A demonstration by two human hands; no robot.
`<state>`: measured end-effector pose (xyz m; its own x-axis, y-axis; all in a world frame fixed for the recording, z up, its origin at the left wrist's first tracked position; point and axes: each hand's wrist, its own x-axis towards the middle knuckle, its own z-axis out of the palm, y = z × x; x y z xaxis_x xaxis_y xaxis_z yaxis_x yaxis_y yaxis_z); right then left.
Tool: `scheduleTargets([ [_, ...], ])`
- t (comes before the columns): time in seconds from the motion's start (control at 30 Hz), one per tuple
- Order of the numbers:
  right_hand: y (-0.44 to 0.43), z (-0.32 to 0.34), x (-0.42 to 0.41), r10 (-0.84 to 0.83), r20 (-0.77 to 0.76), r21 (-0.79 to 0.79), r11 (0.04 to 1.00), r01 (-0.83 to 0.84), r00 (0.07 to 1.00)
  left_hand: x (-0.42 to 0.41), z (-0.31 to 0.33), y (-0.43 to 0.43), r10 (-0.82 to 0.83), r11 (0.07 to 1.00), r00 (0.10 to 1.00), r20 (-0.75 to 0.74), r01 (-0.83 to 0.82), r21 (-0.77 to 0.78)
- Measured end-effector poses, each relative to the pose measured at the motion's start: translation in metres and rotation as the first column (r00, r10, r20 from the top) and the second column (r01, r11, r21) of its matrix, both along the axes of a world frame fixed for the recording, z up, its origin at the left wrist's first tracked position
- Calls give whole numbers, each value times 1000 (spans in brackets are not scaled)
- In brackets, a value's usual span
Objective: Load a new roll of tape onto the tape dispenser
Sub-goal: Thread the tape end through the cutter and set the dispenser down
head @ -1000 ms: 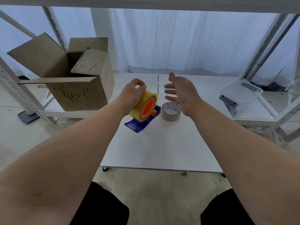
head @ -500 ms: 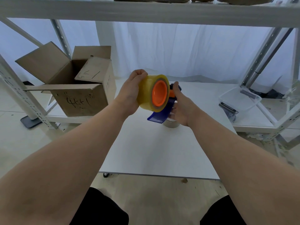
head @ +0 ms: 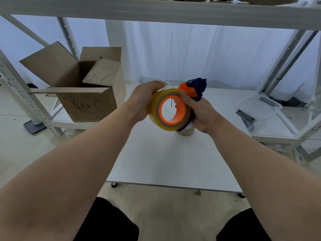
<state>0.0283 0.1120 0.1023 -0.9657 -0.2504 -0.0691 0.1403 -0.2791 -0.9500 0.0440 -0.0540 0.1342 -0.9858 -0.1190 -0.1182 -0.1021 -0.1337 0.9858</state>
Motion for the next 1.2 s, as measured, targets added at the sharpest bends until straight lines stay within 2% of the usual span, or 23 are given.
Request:
scheduleTargets([
  [0.2,6,-3,-6,95,-55,48,995,-92,994,-8,-1,-7,-56,994,998,-19,54,-97],
  [0.3,12,-8,-6,128,-70,137,983,-118,989,-8,0,-12,-53,980,999,11,55,-192],
  [0.4,16,-13,-4,151,-50,214,967,-137,987,-6,-3,-15,-127,957,991,52,136,-258],
  [0.6,18,-16,-7,148,-83,293,949,-118,986,-7,-7,-14,-170,950,983,76,184,-252],
  [0.67,17,-18,-7,146,-105,336,936,-103,984,-7,-7,-15,-181,947,977,113,204,-247],
  [0.77,16,-21,-6,165,-150,434,897,-85,975,-8,-7,-21,-264,943,947,182,293,-159],
  [0.8,16,-21,-6,172,-160,458,885,-81,972,-8,-7,-21,-273,932,942,196,309,-189],
  [0.87,15,-22,-5,182,-185,492,868,-69,966,-10,-11,-20,-251,858,943,219,322,-400],
  [0.93,13,-23,-4,189,-222,523,851,-47,957,-10,-16,-16,-234,695,945,227,326,-641],
  [0.97,12,-23,-4,191,-236,537,843,-36,953,-10,-18,-14,-240,640,945,224,327,-695],
  [1.0,11,-23,-3,191,-246,549,836,-26,950,-11,-19,-14,-242,624,944,223,328,-709],
  [1.1,11,-23,-3,196,-267,582,813,-4,943,-12,-22,-15,-219,661,950,223,313,-682],
  [1.2,12,-22,-4,218,-299,615,788,13,929,-14,-21,-14,-191,719,939,287,333,-610],
])
